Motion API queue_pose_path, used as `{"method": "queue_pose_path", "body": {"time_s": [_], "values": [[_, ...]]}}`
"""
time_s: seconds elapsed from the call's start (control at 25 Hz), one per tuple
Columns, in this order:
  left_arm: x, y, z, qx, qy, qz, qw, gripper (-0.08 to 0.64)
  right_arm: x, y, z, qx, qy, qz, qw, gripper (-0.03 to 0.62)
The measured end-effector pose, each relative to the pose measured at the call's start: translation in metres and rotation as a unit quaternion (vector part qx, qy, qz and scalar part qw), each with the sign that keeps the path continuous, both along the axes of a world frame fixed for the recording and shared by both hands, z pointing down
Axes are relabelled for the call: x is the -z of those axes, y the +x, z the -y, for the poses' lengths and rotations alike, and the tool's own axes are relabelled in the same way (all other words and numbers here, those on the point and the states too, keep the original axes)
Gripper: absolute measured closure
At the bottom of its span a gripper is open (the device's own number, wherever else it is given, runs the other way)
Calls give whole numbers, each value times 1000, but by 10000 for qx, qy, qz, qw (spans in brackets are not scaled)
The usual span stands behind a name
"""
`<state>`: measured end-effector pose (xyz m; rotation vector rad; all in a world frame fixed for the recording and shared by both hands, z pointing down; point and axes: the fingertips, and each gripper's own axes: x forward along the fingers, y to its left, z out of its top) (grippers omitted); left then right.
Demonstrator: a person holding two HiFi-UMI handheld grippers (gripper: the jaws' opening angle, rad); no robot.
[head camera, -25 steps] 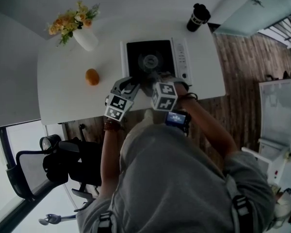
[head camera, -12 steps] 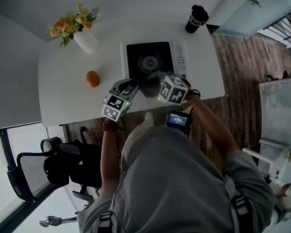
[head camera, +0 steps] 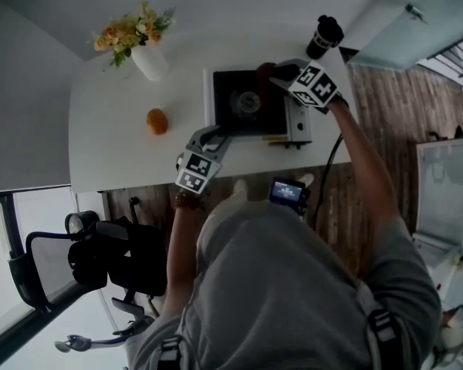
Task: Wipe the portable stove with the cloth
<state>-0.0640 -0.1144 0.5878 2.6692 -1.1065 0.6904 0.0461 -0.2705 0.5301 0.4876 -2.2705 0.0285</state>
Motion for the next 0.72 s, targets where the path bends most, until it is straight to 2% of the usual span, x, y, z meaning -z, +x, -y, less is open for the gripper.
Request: {"method": "queue_pose_path", "body": {"time_s": [0.24, 0.36, 0.52, 0.6, 0.72], "values": [[-5, 1, 2, 16, -164, 178, 9997, 420, -26, -3, 50, 69, -87, -790, 9968, 495], [-5, 1, 1, 66, -224, 146, 9996, 423, -51, -6, 53, 399, -165, -1477, 9881, 494], [-3, 0, 3, 185, -216, 58, 9996, 426, -63, -13, 51, 642, -226, -2032, 9768, 494], [-3, 0, 3, 203, -233, 45, 9995, 428, -65, -14, 47, 710, -333, -2148, 9735, 495], [-4, 0, 2, 195, -291, 34, 9994, 428, -67, -18, 46, 749, -392, -2004, 9761, 495]]}}
